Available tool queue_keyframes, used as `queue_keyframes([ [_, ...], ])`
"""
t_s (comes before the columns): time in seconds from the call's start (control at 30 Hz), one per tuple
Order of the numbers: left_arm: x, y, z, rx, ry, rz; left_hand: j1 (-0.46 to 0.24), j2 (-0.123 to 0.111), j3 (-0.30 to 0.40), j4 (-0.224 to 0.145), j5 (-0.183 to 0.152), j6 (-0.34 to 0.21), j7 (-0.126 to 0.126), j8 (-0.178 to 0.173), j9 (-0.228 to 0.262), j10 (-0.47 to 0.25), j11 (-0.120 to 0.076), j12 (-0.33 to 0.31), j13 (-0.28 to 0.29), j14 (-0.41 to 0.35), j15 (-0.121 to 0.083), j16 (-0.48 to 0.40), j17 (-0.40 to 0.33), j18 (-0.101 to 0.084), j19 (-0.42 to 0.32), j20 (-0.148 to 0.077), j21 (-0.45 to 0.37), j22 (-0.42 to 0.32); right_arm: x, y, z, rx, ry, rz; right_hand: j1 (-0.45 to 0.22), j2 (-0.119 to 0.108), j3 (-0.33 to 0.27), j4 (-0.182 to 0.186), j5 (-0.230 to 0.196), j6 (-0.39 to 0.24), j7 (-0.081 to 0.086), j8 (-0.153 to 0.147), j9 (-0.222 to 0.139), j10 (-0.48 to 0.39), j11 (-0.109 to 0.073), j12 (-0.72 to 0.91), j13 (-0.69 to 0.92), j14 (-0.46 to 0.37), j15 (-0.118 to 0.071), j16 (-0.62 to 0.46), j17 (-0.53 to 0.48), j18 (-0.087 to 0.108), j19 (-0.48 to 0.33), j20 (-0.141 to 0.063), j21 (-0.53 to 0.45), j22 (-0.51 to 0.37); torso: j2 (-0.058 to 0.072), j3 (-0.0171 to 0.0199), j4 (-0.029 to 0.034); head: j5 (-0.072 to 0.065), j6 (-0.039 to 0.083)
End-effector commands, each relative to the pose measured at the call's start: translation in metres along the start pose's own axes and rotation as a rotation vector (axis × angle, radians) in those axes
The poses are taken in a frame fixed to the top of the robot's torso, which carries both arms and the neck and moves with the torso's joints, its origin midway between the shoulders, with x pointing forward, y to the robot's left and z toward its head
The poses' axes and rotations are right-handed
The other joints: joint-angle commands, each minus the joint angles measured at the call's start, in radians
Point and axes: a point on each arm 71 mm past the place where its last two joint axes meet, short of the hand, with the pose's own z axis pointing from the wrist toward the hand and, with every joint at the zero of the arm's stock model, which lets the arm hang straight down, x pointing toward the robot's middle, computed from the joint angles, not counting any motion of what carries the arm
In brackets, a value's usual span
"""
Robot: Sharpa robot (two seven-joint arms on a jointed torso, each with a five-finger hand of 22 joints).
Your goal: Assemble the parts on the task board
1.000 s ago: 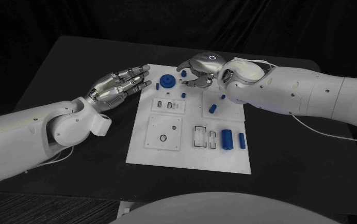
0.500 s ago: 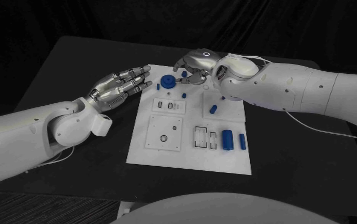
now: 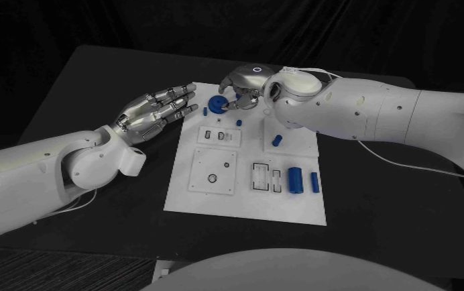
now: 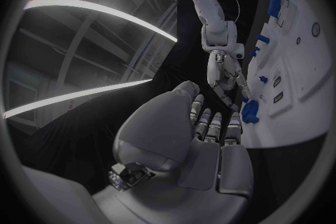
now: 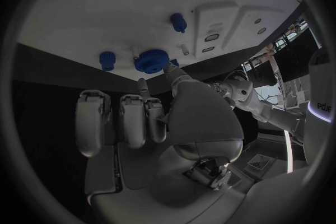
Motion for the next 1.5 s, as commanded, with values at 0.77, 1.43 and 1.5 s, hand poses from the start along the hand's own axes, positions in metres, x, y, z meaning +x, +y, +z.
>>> queue_keyframes([
  [0.77,0.003,0.001,0.004,0.01,0.013,-0.005,-0.01,-0.003,0.011,-0.001,-0.005,0.006,0.001,0.008,0.001,-0.001,0.008,0.008,0.001,0.001,0.005,0.007,0.001,0.012,0.001,0.007,0.002,0.001,-0.001,0.009,0.012,0.012,0.007,-0.003,0.002,0.002,-0.012,-0.001,0.044,0.0,0.0,0.004,0.027,0.103,0.009,0.003,0.263,0.081,0.009,-0.005,0.127,0.004,0.059,0.008,0.0,0.227,0.0,0.0008,-0.0024,-0.001,-0.001],
  [1.43,0.003,0.0,0.003,0.011,0.012,-0.004,-0.011,-0.003,0.014,-0.002,-0.005,0.007,0.002,0.009,0.001,0.0,0.008,0.009,0.002,0.001,0.005,0.007,0.001,0.012,0.002,0.007,0.002,0.001,0.006,0.011,0.017,0.025,0.044,-0.006,0.033,0.003,0.005,-0.031,0.216,0.015,0.001,0.03,0.098,0.103,0.008,0.003,0.263,0.08,0.008,-0.005,0.123,0.004,0.057,0.007,-0.004,0.226,0.0,0.0007,-0.0031,-0.003,-0.003],
  [1.5,0.003,0.0,0.003,0.012,0.011,-0.004,-0.011,-0.003,0.014,-0.002,-0.005,0.007,0.002,0.009,0.001,0.0,0.008,0.009,0.002,0.001,0.005,0.007,0.001,0.012,0.002,0.007,0.002,0.001,0.007,0.01,0.018,0.029,0.05,-0.007,0.034,0.003,0.007,-0.032,0.226,0.014,0.001,0.03,0.102,0.103,0.008,0.003,0.263,0.08,0.008,-0.005,0.123,0.004,0.058,0.007,-0.003,0.226,0.0,0.0006,-0.0029,-0.002,-0.004],
])
